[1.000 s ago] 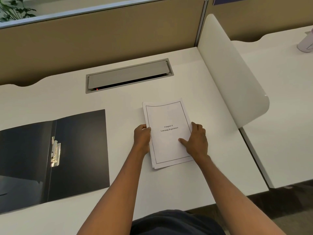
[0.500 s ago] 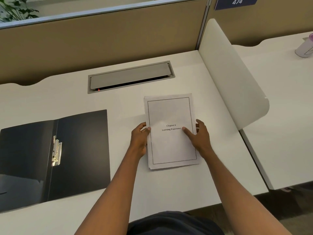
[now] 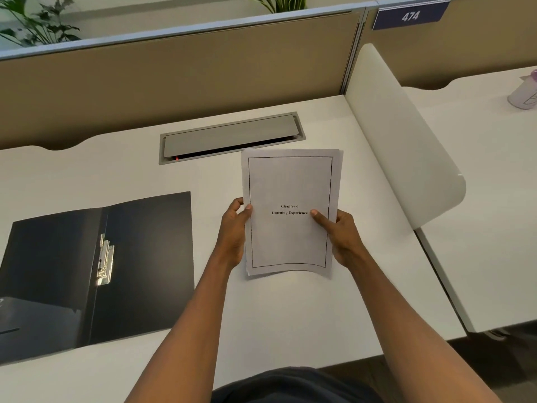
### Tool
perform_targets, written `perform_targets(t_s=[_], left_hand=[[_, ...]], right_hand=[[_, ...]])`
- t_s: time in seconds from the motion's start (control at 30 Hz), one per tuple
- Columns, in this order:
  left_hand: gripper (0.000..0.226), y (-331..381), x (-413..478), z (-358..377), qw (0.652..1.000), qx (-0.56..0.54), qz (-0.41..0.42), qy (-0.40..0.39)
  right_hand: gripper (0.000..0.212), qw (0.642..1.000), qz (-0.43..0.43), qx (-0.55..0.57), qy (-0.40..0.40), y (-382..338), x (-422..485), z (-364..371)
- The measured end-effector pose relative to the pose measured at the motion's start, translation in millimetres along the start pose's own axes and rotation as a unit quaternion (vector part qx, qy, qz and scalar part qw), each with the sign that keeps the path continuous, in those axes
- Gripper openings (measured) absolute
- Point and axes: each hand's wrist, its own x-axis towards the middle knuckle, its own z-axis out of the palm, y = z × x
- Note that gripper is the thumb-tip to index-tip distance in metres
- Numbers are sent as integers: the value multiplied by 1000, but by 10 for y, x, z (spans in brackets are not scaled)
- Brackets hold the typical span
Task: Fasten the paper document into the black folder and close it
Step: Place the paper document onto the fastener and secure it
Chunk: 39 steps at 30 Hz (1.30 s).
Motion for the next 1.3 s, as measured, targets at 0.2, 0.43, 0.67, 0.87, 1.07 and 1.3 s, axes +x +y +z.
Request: perform_targets(t_s=[0.2,0.43,0.67,0.87,1.07,1.3], left_hand=[[16,149,21,-316,999,24,20,38],[21,242,-109,-1045,994,-10,27,103],[17,336,-276,-1904,982,26,7,187],[13,339,-334,-2605,967,54,-40,246],[14,398,-363,-3199,903,292,29,314],[29,433,-379,-3735,877,382,39,289]], right_hand=[[21,999,-17,-8,-44,-42,50,301],[20,996,-13,-28,-87,40,51,1116],[20,991,7,-79,-105,278,-5,1980],[23,990,62,-88,-96,585,-90,2569],[22,988,105,-77,-84,844,-123,2963],[14,987,136,-72,-46,999,-127,3144]])
